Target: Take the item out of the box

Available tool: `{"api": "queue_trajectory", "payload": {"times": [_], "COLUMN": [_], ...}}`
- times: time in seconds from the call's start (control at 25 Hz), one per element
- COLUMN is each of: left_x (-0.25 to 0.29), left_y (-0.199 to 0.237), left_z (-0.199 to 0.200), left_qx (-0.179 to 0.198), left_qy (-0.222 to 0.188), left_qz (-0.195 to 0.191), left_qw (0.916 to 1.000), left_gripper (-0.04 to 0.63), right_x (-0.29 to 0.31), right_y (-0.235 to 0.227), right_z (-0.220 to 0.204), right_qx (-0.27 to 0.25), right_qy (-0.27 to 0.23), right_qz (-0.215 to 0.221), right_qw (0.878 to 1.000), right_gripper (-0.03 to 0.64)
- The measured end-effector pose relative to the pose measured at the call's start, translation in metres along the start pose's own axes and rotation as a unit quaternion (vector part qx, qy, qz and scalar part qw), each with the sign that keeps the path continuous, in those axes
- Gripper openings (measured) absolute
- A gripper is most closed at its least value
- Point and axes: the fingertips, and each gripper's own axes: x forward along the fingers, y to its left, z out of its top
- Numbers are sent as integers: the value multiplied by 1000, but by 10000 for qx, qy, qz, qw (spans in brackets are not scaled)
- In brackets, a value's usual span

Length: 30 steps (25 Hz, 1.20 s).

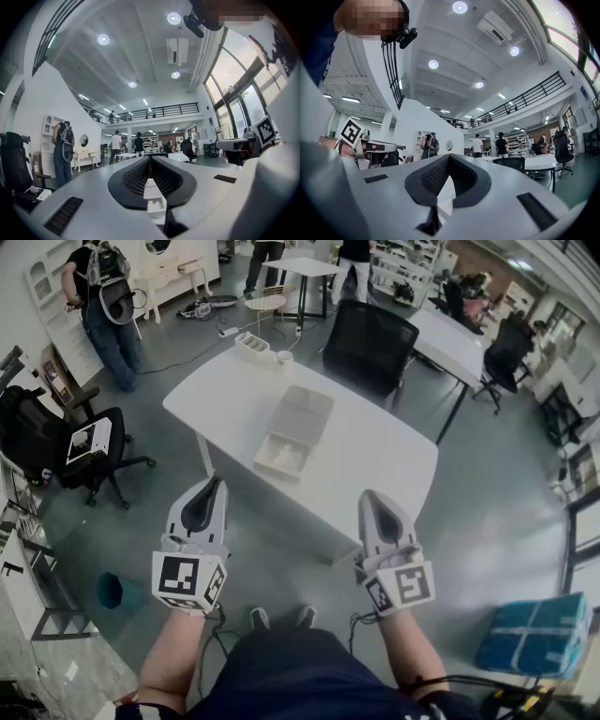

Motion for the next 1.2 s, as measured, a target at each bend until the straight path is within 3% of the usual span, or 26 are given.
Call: {"api": "queue_trajectory", "payload": {"times": [0.48,0.92,1.2], "left_x": [7,-3,-2], "left_y": [-13,-37,-22], "left_z": [-2,-6,-20], "left_qx": [30,189,122], "left_qy": [90,261,391], "left_qz": [138,517,693], "left_qw": [9999,9981,9968], "left_gripper": [41,41,41], "right_x": [0,6,23], "right_y": [-19,-48,-46], "right_z": [-6,-11,-22], "right_qx": [130,269,304], "right_qy": [10,-28,105], "right_qz": [119,450,574], "right_qw": [9998,9986,9978], "right_gripper": [8,8,8]}}
